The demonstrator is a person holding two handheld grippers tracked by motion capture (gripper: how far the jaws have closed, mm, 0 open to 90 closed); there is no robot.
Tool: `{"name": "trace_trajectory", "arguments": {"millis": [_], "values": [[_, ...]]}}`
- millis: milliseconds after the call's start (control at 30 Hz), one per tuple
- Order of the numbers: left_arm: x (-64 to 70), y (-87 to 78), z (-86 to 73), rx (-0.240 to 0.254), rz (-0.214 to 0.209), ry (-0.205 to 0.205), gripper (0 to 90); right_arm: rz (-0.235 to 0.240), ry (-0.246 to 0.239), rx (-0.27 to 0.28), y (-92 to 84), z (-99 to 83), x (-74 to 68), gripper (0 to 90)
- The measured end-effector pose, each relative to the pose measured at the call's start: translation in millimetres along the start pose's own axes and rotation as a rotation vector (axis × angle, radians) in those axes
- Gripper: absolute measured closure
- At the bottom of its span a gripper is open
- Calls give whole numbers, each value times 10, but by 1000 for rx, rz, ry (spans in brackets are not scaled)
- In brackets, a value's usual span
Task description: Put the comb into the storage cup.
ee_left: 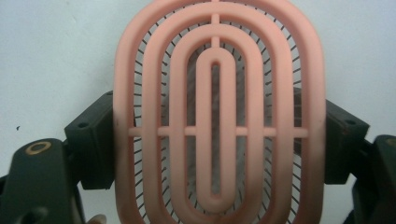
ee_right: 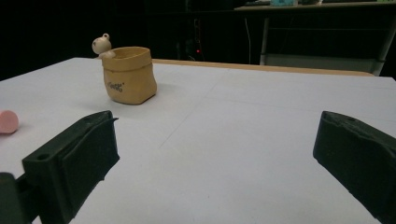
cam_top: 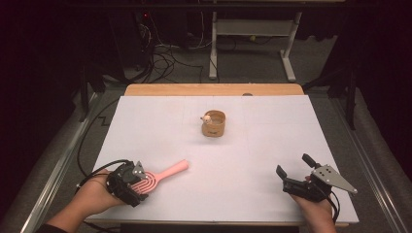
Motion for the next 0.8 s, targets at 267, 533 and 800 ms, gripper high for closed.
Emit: {"name": "trace_trajectory", "arguments": {"millis": [267, 533, 800], "values": [[28, -168, -36, 17, -1, -4, 184, -5, 9, 8, -13, 6, 17, 6], [52, -275, -21, 3, -5, -4, 184, 6, 2, -2, 7, -2, -21, 6], [176, -369, 160, 27, -27, 18, 184, 13, 2, -10, 31, -22, -22, 6]]}}
Point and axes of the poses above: each handheld gripper's, and its own axes: y roughly forward along the jaws, z roughly out of its top, x roughly to its right, the point moved 7 cm from there along y, roughly forward along the jaws, and after that the axes turned 11 degrees about -y, right-handed, at the moved point
